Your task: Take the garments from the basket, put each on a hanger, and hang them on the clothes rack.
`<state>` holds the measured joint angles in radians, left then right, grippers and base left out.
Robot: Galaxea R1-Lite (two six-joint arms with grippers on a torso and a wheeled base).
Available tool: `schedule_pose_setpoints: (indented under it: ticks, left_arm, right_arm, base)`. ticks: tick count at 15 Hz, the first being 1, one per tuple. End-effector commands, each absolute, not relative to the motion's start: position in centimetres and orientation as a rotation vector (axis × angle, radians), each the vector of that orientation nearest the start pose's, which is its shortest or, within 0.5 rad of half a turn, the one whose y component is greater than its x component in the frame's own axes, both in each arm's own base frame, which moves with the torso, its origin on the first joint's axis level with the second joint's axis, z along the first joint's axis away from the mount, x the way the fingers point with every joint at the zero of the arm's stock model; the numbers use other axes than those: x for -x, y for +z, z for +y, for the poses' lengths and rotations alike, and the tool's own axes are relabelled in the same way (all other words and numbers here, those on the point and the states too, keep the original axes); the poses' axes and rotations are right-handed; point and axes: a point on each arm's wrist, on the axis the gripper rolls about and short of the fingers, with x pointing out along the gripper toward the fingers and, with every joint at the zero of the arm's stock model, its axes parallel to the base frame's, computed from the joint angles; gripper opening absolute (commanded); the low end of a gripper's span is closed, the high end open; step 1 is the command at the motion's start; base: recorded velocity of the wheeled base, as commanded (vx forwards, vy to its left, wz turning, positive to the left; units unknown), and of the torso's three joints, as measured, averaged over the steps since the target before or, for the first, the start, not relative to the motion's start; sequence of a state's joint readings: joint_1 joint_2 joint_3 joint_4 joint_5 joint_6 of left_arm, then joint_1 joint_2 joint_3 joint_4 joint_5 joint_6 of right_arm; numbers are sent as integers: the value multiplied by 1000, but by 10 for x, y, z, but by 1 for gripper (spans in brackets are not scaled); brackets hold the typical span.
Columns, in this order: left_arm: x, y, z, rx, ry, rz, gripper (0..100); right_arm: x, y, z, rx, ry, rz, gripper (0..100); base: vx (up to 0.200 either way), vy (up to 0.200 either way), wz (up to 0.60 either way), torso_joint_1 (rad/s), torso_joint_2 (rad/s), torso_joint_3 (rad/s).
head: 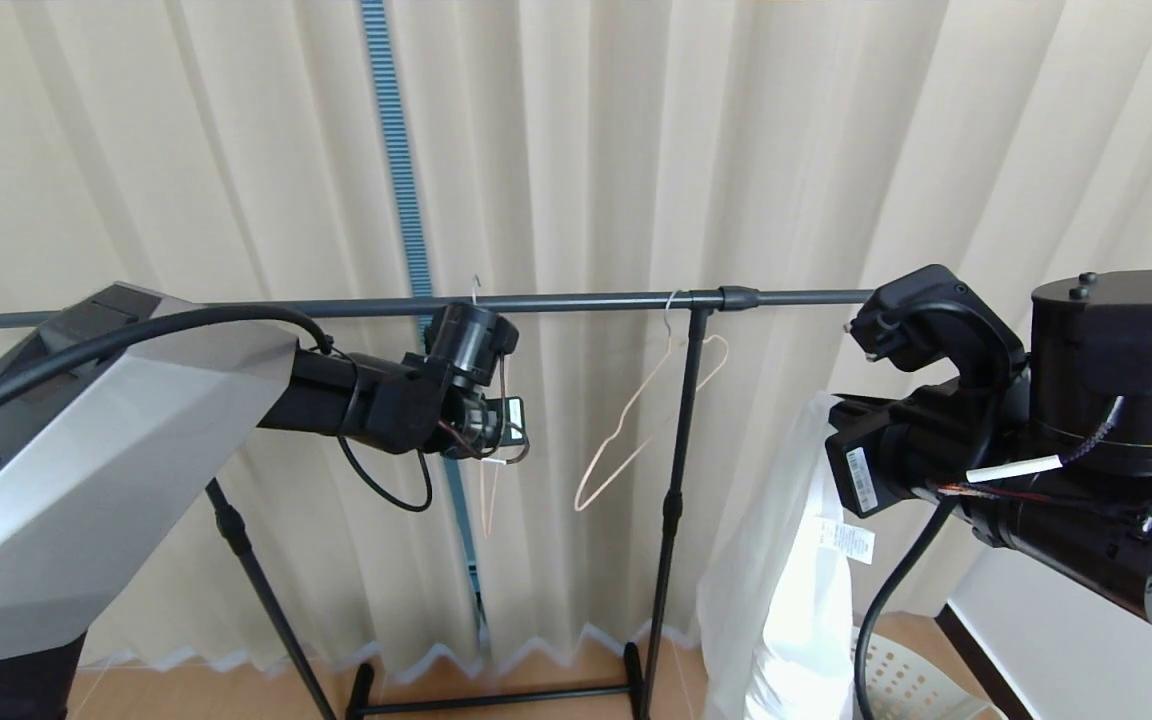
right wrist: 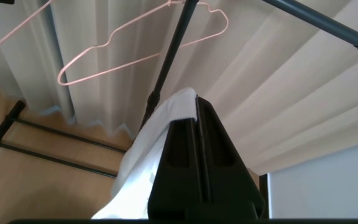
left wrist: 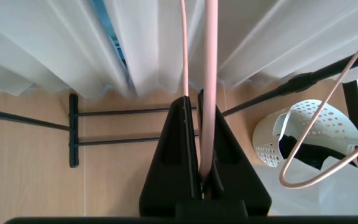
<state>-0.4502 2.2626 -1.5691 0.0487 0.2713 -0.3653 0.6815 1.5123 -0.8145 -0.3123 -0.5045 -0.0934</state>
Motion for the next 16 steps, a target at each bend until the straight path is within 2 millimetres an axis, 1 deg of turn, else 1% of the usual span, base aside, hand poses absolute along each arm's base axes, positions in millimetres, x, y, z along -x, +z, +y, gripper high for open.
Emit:
schedule_pose_setpoints:
  ticks: [1,3,7,9,11,13,16]
  left_arm:
    - [-397,131,-188,85,-62,674,0]
    - [-391,136,-187,72,-72,670,0]
    - [-376,138,-191,55,-93,686,0]
    - [-364,143,-191,52,-107,679,0]
    - [-343,147,-186,1,-155,626,0]
    - [-331,141,-181,-46,-183,595,0]
    - [-305,129,-166,-135,-225,539,0]
  right_arm:
    - [-206,208,153,306,191,309,0]
    - [-206,209,153,305,189,308,0]
    - [-205,209,152,305,189,307,0]
    - [-205,210,152,304,189,305,0]
    - [-205,209,152,305,189,307,0]
    - [-205,209,153,305,191,307,0]
    - [-205,209,153,306,191,308,0]
  base:
    - [0,0,0,0,0,0]
    - [0,0,0,0,0,0]
    - [0,0,0,0,0,0]
    - [0,0,0,0,0,0]
    - [0,0,0,0,0,0]
    - [0,0,0,0,0,0]
    - [0,0,0,0,0,0]
